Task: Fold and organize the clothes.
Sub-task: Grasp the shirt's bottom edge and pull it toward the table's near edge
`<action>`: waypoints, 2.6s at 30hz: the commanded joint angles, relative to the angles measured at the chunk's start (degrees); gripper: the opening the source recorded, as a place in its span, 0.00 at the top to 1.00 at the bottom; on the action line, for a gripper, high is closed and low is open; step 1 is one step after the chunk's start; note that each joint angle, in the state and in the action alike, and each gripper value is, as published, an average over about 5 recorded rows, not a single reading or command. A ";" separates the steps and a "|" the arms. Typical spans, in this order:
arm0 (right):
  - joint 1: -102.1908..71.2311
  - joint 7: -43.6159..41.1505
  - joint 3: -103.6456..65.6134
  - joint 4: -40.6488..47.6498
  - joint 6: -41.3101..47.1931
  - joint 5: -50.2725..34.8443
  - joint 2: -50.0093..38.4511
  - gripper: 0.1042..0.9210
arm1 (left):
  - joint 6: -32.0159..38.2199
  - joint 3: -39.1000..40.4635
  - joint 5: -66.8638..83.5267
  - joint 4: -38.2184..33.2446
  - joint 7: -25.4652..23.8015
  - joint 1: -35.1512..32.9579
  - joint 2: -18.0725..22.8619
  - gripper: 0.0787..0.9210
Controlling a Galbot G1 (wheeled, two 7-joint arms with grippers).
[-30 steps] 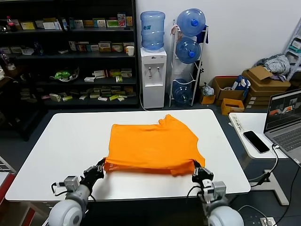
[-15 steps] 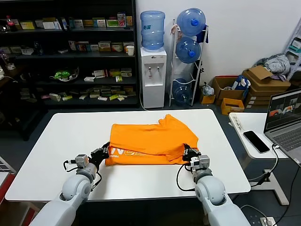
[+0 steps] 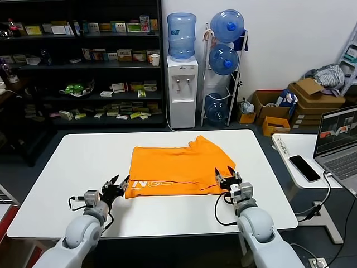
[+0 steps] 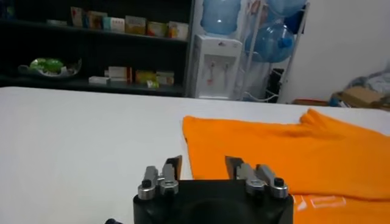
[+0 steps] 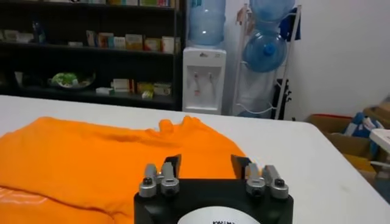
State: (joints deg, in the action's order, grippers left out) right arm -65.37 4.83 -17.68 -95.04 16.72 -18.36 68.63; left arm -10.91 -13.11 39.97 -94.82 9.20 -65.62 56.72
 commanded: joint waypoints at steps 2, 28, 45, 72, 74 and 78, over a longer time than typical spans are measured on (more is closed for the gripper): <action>-9.07 -3.12 -4.86 -1.43 -2.10 1.09 -1.58 0.17 | 3.35 -3.24 -5.21 0.59 -2.53 -8.44 4.19 0.27; -1.03 -1.91 -2.98 8.27 -0.34 -1.05 1.28 0.26 | -2.96 0.09 0.55 4.87 -0.28 -0.55 4.05 0.23; -4.55 -0.70 -2.81 1.55 -0.59 0.37 -0.25 0.87 | -2.81 0.19 0.62 1.91 1.63 -2.24 3.07 0.81; -34.19 6.03 -9.81 -24.68 9.37 -6.72 -11.97 0.97 | -6.12 -5.45 5.17 -21.78 8.46 -28.41 -8.25 0.99; -32.64 6.22 -9.86 -24.17 9.28 -7.28 -11.90 0.94 | -6.26 -5.51 4.83 -21.32 8.53 -27.84 -8.05 0.99; -28.03 6.32 -10.04 -24.30 9.45 -9.72 -12.35 0.81 | -6.70 -6.21 5.81 -21.97 9.33 -25.26 -8.76 0.93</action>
State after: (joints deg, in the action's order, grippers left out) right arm -92.53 10.11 -26.34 -115.51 24.75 -25.31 58.16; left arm -16.51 -18.06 44.75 -111.67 16.88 -87.10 50.35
